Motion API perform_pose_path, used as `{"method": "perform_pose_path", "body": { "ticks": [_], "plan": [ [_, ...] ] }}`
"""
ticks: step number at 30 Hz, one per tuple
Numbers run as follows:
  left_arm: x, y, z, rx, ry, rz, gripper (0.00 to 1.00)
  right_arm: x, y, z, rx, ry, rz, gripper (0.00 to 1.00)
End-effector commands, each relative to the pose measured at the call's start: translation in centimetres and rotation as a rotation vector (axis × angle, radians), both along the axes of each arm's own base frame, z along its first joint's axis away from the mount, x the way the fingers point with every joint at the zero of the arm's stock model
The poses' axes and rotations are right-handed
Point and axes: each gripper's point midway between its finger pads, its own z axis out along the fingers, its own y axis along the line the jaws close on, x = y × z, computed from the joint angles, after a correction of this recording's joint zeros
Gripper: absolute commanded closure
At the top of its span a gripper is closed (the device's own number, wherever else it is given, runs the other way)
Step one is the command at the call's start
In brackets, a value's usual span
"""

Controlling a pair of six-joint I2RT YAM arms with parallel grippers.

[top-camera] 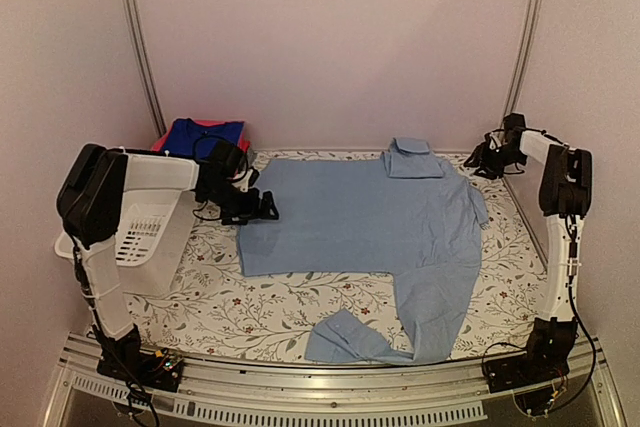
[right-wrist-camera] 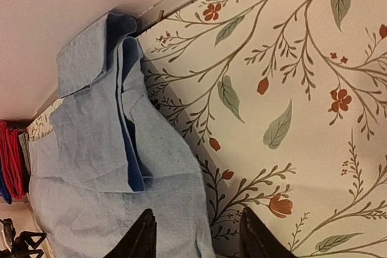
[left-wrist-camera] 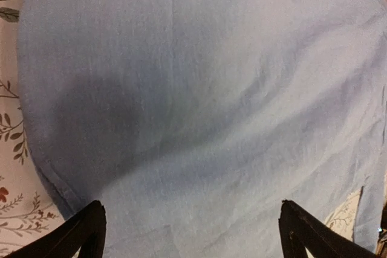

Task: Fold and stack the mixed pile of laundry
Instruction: Flatten out the crumpled shirt at the center of the board.

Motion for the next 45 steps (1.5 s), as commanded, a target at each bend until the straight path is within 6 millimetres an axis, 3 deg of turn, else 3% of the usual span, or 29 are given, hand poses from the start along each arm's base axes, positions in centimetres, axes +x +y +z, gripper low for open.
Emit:
{"method": "perform_pose_path", "body": {
  "ticks": [1, 4, 6, 11, 14, 15, 21, 24, 30, 36, 45],
  "plan": [
    [1.3, 0.6, 6.0, -0.085, -0.158, 0.061, 0.00, -0.8, -0.5, 6.3, -0.038, -0.099, 0.010, 0.43],
    [1.5, 1.2, 8.3, -0.141, -0.215, 0.093, 0.00, -2.8, 0.1, 10.6, -0.040, -0.159, 0.034, 0.34],
    [1.0, 1.1, 8.7, -0.175, -0.206, 0.087, 0.00, -4.7, 1.1, 11.8, -0.008, -0.163, 0.066, 0.33],
    [-1.7, 1.2, 9.0, -0.217, -0.155, 0.094, 0.00, -11.9, 3.9, 11.6, 0.116, -0.076, 0.103, 0.38],
    [-4.1, 2.0, 7.9, -0.205, -0.090, 0.138, 0.00, -16.5, 4.9, 9.8, 0.146, 0.013, 0.098, 0.38],
    [-5.3, 2.1, 7.0, -0.201, -0.056, 0.147, 0.00, -18.2, 5.4, 10.1, 0.162, 0.025, 0.099, 0.39],
    [-10.3, 1.6, 5.4, -0.165, 0.016, 0.170, 0.00, -28.5, 10.0, 6.6, 0.171, 0.219, 0.132, 0.41],
    [-11.6, 1.9, 5.0, -0.140, 0.034, 0.197, 0.00, -33.5, 11.3, 4.2, 0.114, 0.342, 0.142, 0.45],
    [-12.6, 2.6, 4.8, -0.098, 0.046, 0.231, 0.00, -40.6, 12.9, 1.7, 0.022, 0.475, 0.138, 0.49],
    [-12.9, 2.8, 4.4, -0.088, 0.079, 0.261, 0.00, -43.3, 13.6, -0.4, 0.031, 0.532, 0.095, 0.53],
    [-13.2, 3.3, 3.7, -0.060, 0.108, 0.290, 0.00, -43.5, 14.1, -2.7, -0.095, 0.567, 0.114, 0.58]
  ]
}}
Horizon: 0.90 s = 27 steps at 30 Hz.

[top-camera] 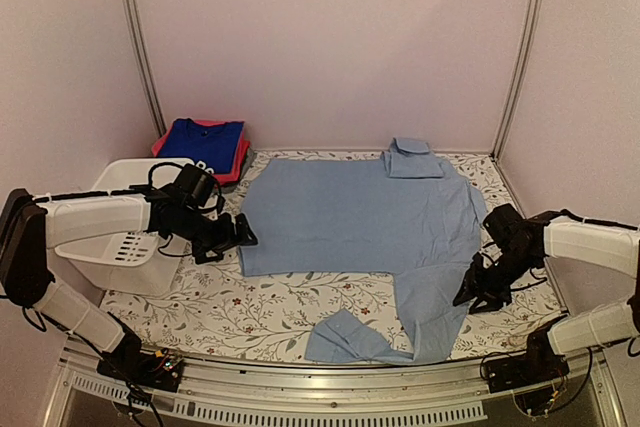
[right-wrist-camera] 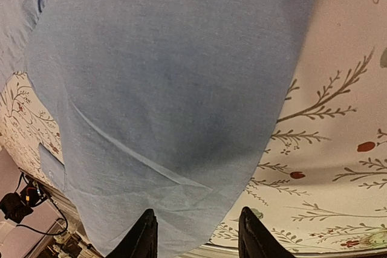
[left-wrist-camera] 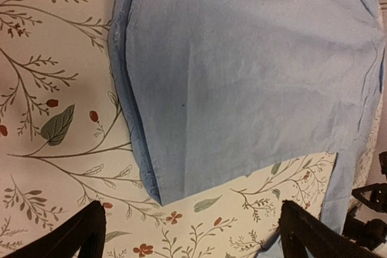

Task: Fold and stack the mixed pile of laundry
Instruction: Flatten out the crumpled shirt at the center of the board.

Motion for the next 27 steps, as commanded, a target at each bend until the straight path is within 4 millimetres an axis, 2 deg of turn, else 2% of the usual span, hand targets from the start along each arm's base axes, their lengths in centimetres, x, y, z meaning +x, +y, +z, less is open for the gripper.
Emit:
{"method": "perform_pose_path", "body": {
  "ticks": [1, 6, 11, 15, 17, 19, 24, 27],
  "plan": [
    [-0.5, 0.4, -0.5, 0.032, 0.028, 0.019, 0.00, 0.7, -0.3, -1.0, -0.102, -0.015, 0.001, 0.61],
    [-0.7, 0.7, -0.5, 0.045, 0.028, 0.024, 0.00, 0.2, -1.3, -2.4, -0.222, 0.016, 0.028, 0.63],
    [-0.9, 1.1, -0.8, 0.060, 0.031, 0.024, 0.00, -0.3, -1.1, -4.0, -0.314, 0.031, 0.073, 0.62],
    [-1.3, 1.6, -1.1, 0.079, 0.038, 0.033, 0.00, -0.9, -1.0, -5.3, -0.359, 0.057, 0.086, 0.77],
    [-1.5, 1.8, -1.3, 0.090, 0.043, 0.029, 0.00, -1.4, -1.1, -5.8, -0.367, 0.082, 0.077, 0.89],
    [-1.8, 1.8, -1.6, 0.090, 0.052, 0.019, 0.00, -1.1, -0.8, -5.3, -0.350, 0.070, 0.062, 0.99],
    [-2.9, 1.7, -2.2, 0.064, 0.082, 0.010, 0.02, 2.4, 1.4, -1.3, -0.278, -0.057, 0.030, 1.00],
    [-3.9, 1.7, -2.7, 0.033, 0.109, 0.010, 0.10, 3.8, 1.9, 0.9, -0.261, -0.120, 0.022, 1.00]
  ]
}}
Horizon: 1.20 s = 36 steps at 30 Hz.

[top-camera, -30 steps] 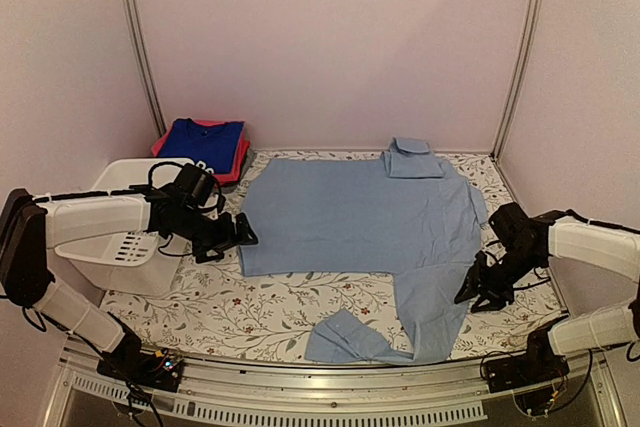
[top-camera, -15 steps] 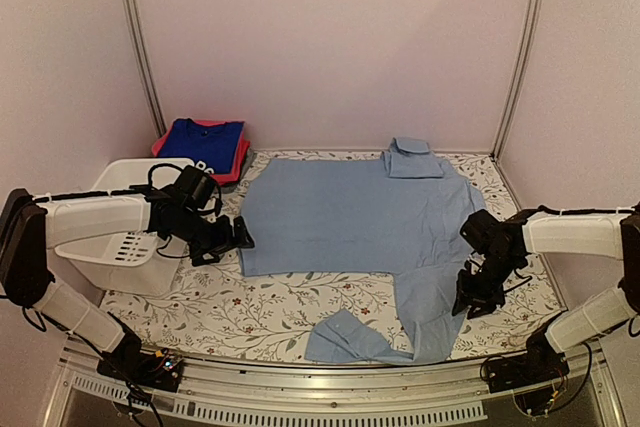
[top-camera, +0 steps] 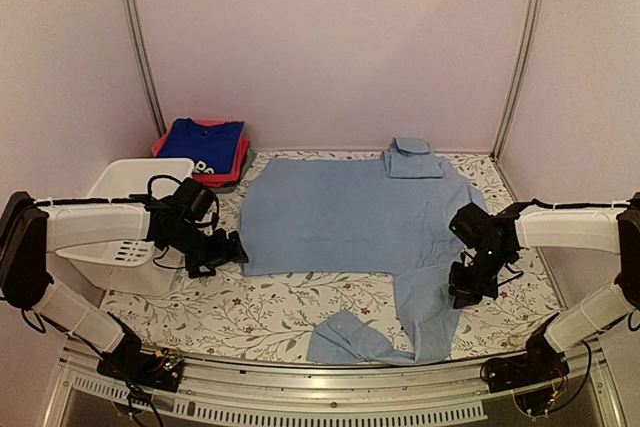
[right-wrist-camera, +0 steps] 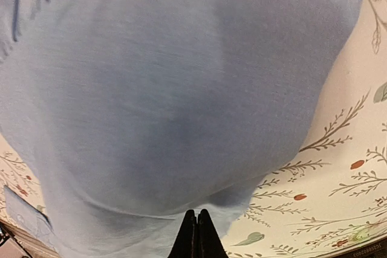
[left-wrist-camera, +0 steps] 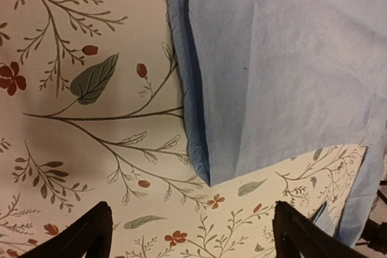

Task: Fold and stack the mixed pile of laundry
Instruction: Flatten out the crumpled shirt at the center of the board.

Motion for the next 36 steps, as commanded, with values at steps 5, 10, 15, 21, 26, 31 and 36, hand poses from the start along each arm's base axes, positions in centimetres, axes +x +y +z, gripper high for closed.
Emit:
{"method": "perform_pose_path", "body": {
  "ticks": [5, 10, 15, 21, 26, 31, 36],
  "plan": [
    [-1.9, -0.8, -0.3, -0.087, 0.031, -0.015, 0.27, 3.1, 0.7, 4.1, 0.020, -0.166, -0.009, 1.00],
    [-1.5, -1.2, -0.5, -0.090, 0.035, -0.024, 0.31, 0.6, -0.4, 3.0, -0.003, -0.085, 0.008, 0.86],
    [-1.1, -1.4, -0.5, -0.087, 0.033, -0.030, 0.31, -1.3, -1.8, 0.7, -0.038, -0.046, -0.014, 0.67],
    [-1.1, -1.5, -0.8, -0.085, 0.039, -0.040, 0.30, -0.4, -1.4, -0.9, -0.040, -0.056, -0.019, 0.61],
    [-1.2, -1.5, -1.0, -0.080, 0.045, -0.045, 0.30, 0.3, -1.2, -1.5, -0.058, -0.051, -0.001, 0.61],
    [-1.3, -1.3, -1.2, -0.074, 0.051, -0.038, 0.30, -1.0, -2.6, -2.7, -0.128, -0.002, 0.021, 0.62],
    [-1.3, -1.1, -1.3, -0.061, 0.057, -0.028, 0.30, -0.6, -3.3, -3.2, -0.209, -0.012, 0.048, 0.69]
  ]
}}
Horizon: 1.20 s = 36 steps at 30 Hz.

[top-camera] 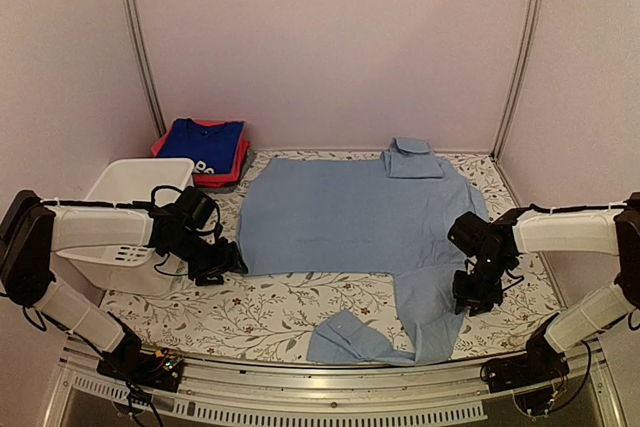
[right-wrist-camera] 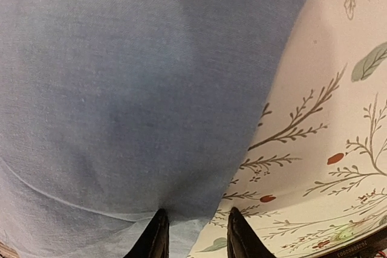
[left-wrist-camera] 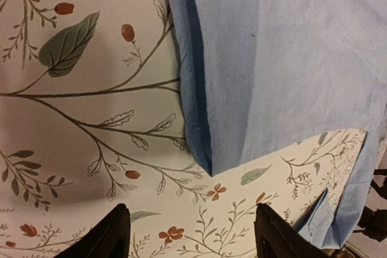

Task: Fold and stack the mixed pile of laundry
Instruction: Pick up the flattened shirt from the center of the board.

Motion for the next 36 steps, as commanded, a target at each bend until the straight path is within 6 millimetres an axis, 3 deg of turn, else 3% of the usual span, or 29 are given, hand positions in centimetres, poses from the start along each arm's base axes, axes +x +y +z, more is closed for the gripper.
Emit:
{"method": "perform_pose_path", "body": {
  "ticks": [1, 8, 12, 17, 22, 27, 32, 36],
  "plan": [
    [0.6, -0.3, 0.5, 0.005, -0.016, 0.000, 0.30, 0.1, -1.7, -2.6, -0.129, 0.008, 0.041, 0.72],
    [0.4, 0.1, 0.2, 0.015, -0.008, 0.015, 0.30, -0.5, -1.9, -4.1, -0.165, 0.064, 0.061, 0.99],
    [0.0, 0.0, 0.1, 0.001, -0.003, 0.010, 0.30, 0.5, -0.1, -3.2, -0.081, 0.033, 0.053, 1.00],
    [-0.6, 0.5, -0.1, -0.004, 0.000, 0.027, 0.30, 2.6, 1.7, -0.1, 0.002, -0.066, 0.052, 1.00],
    [0.3, 0.3, 0.0, -0.015, -0.016, 0.034, 0.33, 2.3, 1.7, 0.1, 0.017, -0.070, 0.049, 1.00],
    [1.6, -0.6, 0.2, 0.008, -0.032, -0.005, 0.42, 2.1, 1.6, 0.2, 0.020, -0.074, 0.046, 1.00],
    [1.7, -1.8, -0.4, -0.032, -0.017, -0.034, 0.57, 2.1, 1.4, 0.4, 0.014, -0.081, 0.043, 1.00],
    [1.4, -2.1, -1.1, -0.054, 0.004, -0.033, 0.59, 2.0, 1.2, 0.7, 0.010, -0.086, 0.040, 1.00]
  ]
}}
